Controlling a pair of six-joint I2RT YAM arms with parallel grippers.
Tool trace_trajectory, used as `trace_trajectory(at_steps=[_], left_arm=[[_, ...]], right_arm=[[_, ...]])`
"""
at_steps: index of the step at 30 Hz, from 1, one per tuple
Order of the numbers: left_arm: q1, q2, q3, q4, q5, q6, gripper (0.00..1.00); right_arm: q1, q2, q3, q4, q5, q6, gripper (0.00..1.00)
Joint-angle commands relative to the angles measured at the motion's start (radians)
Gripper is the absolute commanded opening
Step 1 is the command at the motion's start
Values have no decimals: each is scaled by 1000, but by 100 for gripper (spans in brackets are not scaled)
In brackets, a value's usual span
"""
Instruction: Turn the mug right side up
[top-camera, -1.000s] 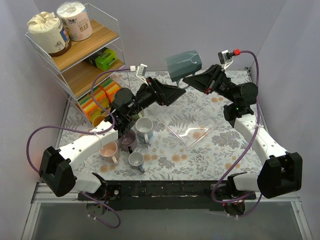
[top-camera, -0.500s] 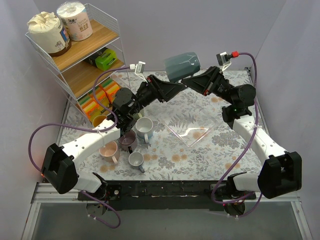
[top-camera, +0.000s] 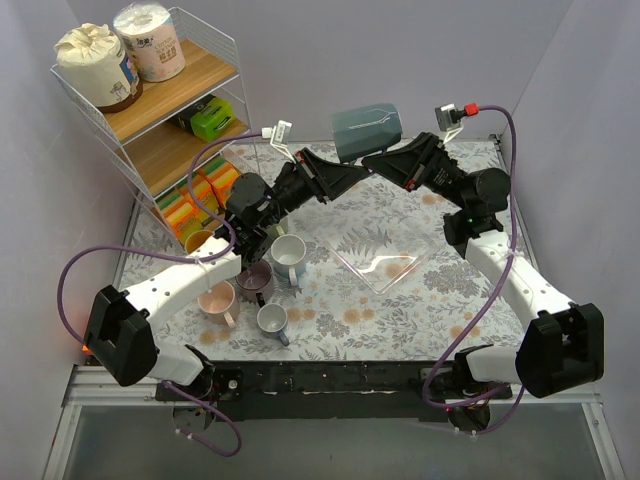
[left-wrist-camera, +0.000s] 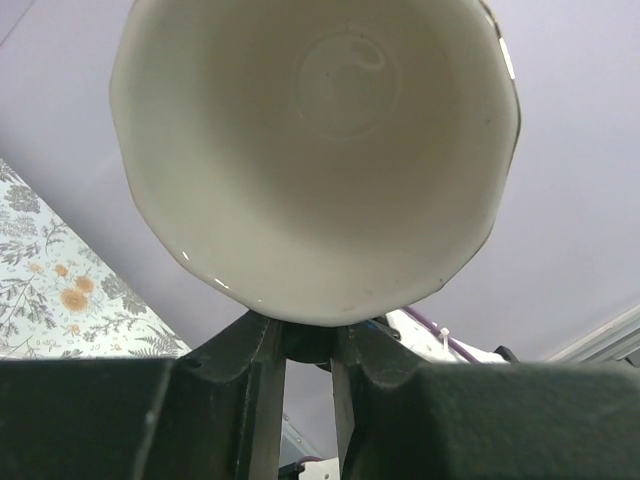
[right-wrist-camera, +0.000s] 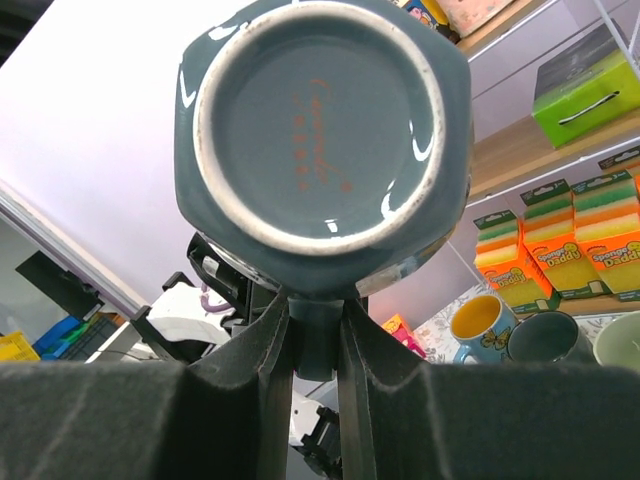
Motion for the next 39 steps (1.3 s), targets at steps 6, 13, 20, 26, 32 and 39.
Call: trace_trajectory(at_steps=[6, 13, 20, 26, 32, 39], left_arm=[[0, -31, 73, -142, -62, 64, 0], [4, -47, 116, -280, -86, 83, 0], [27, -36, 144, -417, -67, 57, 0], [63, -13, 170, -486, -53, 26, 0], [87, 6, 174, -530, -44, 23, 0], [104, 29, 190, -601, -46, 56, 0]], right_arm=[[15, -72, 7, -114, 2, -138, 1], [17, -79, -2, -276, 22, -167, 15], [15, -97, -86, -312, 54, -139, 31], [12, -118, -143, -404, 84, -155, 44], [9, -134, -188, -457, 100, -156, 52], [-8, -166, -255, -525, 126, -147, 53]])
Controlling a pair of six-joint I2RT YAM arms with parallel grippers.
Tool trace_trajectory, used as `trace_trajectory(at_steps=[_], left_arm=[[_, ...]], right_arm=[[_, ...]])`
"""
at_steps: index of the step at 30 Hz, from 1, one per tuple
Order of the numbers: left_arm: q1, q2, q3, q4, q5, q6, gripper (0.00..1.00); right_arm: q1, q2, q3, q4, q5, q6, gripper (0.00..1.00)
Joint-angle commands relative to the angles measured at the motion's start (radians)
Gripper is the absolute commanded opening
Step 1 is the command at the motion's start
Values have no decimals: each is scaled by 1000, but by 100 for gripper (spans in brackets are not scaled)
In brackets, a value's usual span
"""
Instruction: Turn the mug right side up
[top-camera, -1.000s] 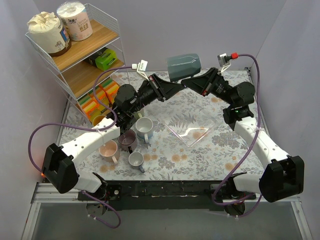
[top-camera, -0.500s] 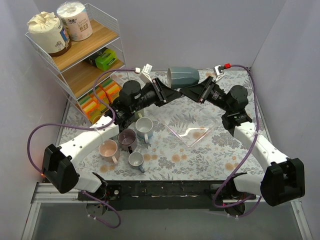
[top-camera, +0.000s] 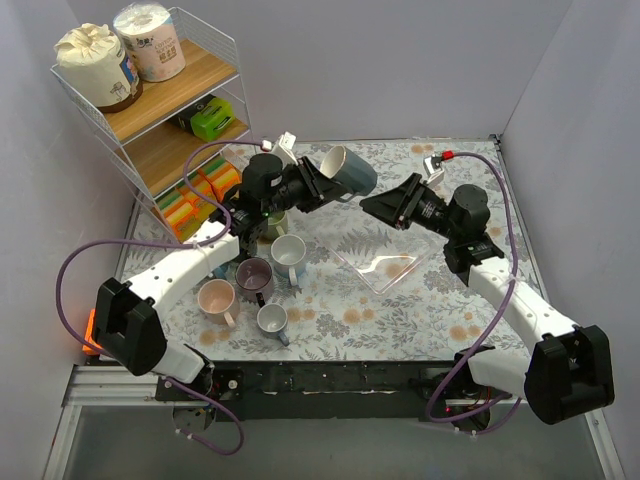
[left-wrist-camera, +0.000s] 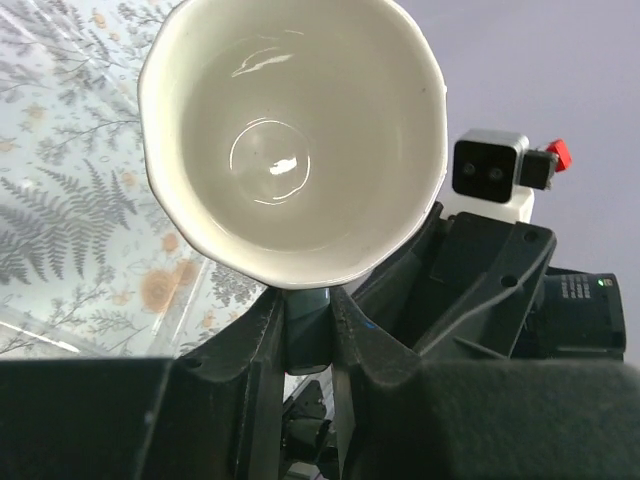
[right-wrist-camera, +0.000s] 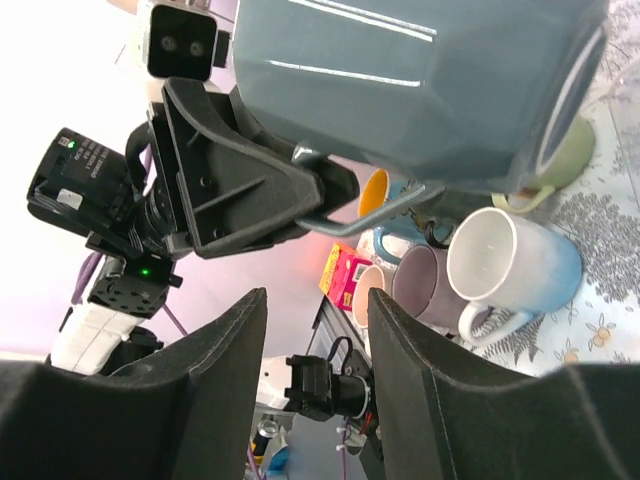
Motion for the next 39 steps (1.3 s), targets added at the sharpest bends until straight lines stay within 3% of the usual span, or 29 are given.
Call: trace_trajectory(at_steps=[1, 8, 11, 15, 18, 29, 39], left_arm=[[5, -24, 82, 38, -4, 35, 0], [2, 2, 76, -66, 33, 134, 0], [-18, -7, 78, -167, 13, 239, 0], [-130, -50, 70, -340, -146, 379, 0], [-212, -100, 20, -382, -246, 408, 0], [-374, -317, -284, -411, -515, 356, 0], [-481, -346, -375, -503, -674, 237, 0]], right_arm=[[-16, -44, -39, -40, 13, -12, 53], [-39, -75, -42, -191, 39, -73, 52], [-51, -89, 4, -332, 85, -161, 52], [-68, -96, 92, -586, 189, -329, 52], [-82, -95, 137, -671, 246, -401, 52], [-112, -93, 122, -713, 245, -443, 51], [-123, -110, 87, -729, 245, -442, 50]])
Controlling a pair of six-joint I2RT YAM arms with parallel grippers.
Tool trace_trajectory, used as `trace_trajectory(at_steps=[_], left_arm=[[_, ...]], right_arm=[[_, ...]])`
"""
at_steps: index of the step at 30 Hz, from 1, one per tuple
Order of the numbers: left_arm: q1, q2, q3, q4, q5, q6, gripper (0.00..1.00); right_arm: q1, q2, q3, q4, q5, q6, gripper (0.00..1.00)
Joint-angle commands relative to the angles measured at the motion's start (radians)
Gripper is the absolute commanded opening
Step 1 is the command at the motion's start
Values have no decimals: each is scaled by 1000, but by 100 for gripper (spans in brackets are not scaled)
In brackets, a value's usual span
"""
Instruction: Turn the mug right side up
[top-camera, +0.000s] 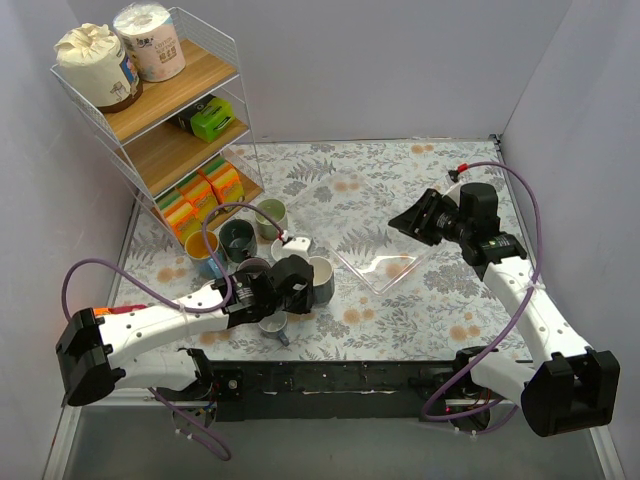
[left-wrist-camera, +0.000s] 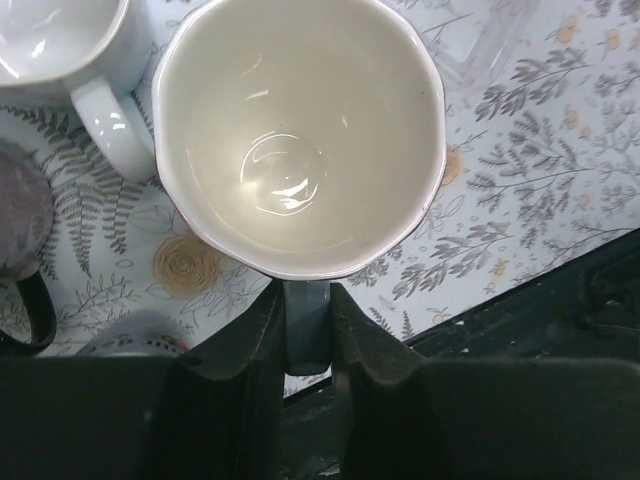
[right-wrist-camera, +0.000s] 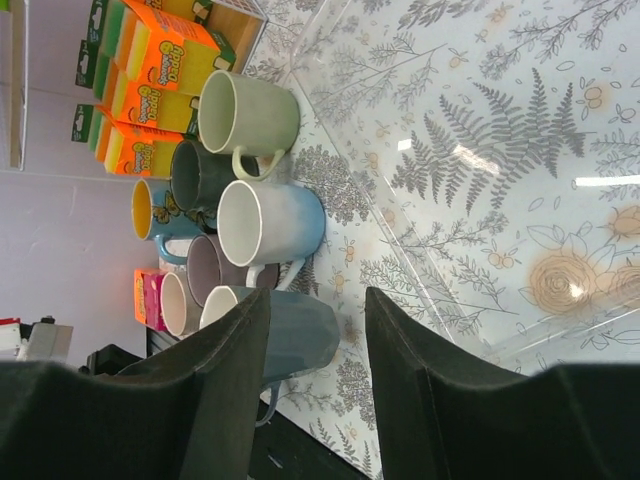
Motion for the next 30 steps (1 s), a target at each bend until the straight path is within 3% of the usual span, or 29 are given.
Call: trace_trajectory(at_steps=[1, 18, 20, 21, 22, 24, 28, 30], left_arm=[[-41, -54, -20, 10, -125, -69, 0], [-165, 38, -114, -1, -285, -225, 0], [-168, 44, -121, 8, -285, -230, 8], [-173, 45, -126, 8, -287, -233, 14], [-176, 45, -125, 8, -293, -237, 28], [-193, 38, -126, 7, -302, -242, 39], [-221, 6, -118, -4, -313, -250, 46], [-233, -8, -108, -35, -317, -267, 67]], right_arm=[[-10, -32, -15, 2, 3, -19, 50], [-29, -41, -47, 0, -31, -19, 50], [-32, -39, -47, -1, -38, -21, 50], [-33, -39, -47, -1, -43, -21, 50], [-33, -41, -47, -1, -41, -21, 50], [-35, -42, -47, -1, -43, -21, 50], [-38, -47, -52, -1, -49, -22, 50], [-41, -50, -53, -5, -49, -25, 50]])
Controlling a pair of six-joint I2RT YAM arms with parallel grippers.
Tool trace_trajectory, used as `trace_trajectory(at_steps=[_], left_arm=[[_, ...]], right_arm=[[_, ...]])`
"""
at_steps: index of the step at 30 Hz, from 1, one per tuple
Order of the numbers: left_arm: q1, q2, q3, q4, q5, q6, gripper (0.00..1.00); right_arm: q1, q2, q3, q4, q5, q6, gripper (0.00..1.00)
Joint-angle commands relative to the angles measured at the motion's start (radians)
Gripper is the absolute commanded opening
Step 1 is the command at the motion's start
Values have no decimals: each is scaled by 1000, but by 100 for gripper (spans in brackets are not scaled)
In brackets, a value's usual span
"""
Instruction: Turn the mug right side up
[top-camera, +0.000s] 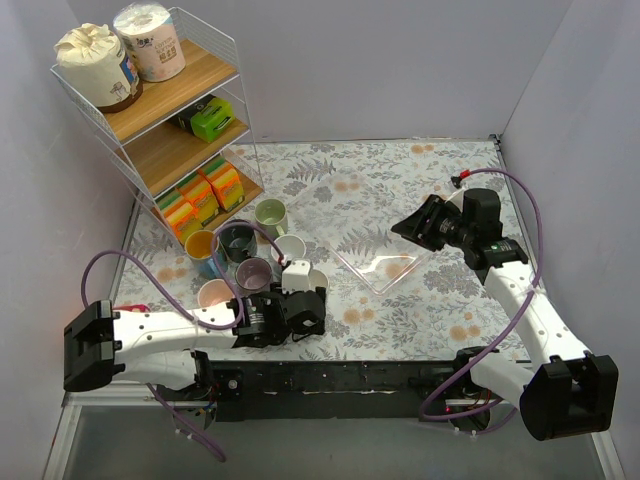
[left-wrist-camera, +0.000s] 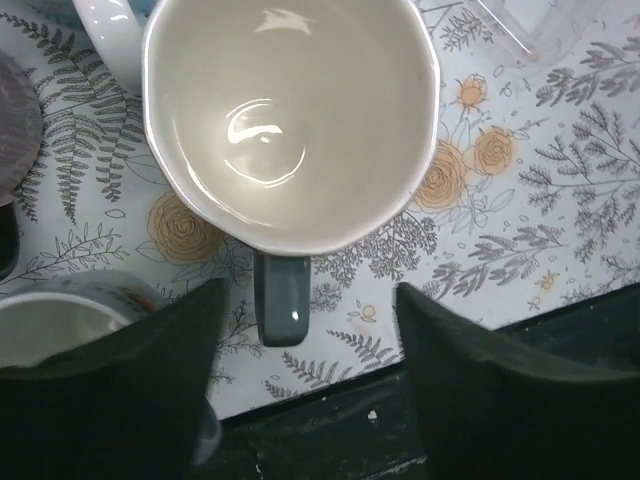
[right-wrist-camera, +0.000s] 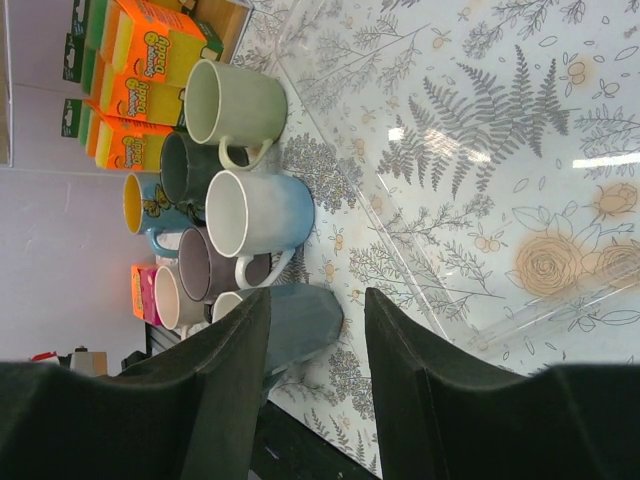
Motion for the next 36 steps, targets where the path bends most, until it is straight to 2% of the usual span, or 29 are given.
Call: trace_trajectory(at_steps=[1, 2, 8, 14, 19, 23, 29, 36], left_arm=[[-29, -50, 36, -45, -56, -43, 79], [-34, -55, 53, -87, -59, -54, 98], [-48, -82, 247, -161, -45, 6, 98], [-46, -107, 367, -170, -51, 11, 98], [-46, -115, 527, -184, -120, 46, 98], [-46, -69, 660, -171, -59, 158, 98], [-46, -61, 705, -138, -14, 201, 98], [-46, -69, 730, -118, -19, 245, 98]], right_arm=[[-8, -31, -4, 3, -20, -19, 50], [-11, -34, -6, -1, -18, -22, 50], [-18, -50, -21, -2, 6, -25, 51], [-22, -53, -18, -5, 17, -19, 51], [-31, -59, 43, -29, 55, -48, 52], [-53, -45, 138, -90, 101, -112, 53], [-70, -37, 239, -104, 132, -137, 54], [-76, -48, 266, -78, 106, -144, 54]])
